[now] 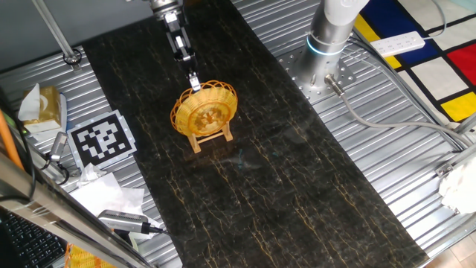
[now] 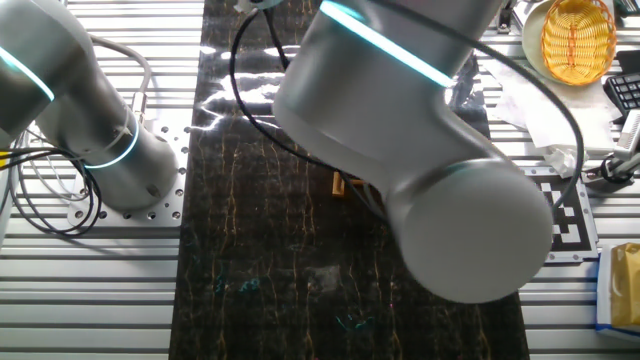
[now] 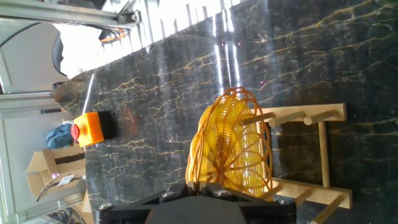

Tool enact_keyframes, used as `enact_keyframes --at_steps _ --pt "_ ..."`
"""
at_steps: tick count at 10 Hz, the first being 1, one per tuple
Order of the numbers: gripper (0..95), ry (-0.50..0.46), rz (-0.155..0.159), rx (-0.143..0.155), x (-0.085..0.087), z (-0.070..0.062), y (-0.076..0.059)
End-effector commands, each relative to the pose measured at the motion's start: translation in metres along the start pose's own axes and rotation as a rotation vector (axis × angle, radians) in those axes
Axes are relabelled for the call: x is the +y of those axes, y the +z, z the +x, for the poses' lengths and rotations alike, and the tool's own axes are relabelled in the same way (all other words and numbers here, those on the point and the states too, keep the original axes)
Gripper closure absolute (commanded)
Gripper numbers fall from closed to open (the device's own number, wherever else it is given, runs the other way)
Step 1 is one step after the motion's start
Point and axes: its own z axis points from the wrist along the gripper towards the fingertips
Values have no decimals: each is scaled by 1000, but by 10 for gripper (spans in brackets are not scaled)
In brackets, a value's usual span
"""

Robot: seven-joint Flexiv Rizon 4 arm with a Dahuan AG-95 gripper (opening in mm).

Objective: Take the dish off the dish rack

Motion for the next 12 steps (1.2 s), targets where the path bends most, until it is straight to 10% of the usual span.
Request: enact_keyframes --at_steps 1,12 --pt "950 -4 -7 -8 1 1 -1" --pt "950 -13 -42 -17 20 3 -34"
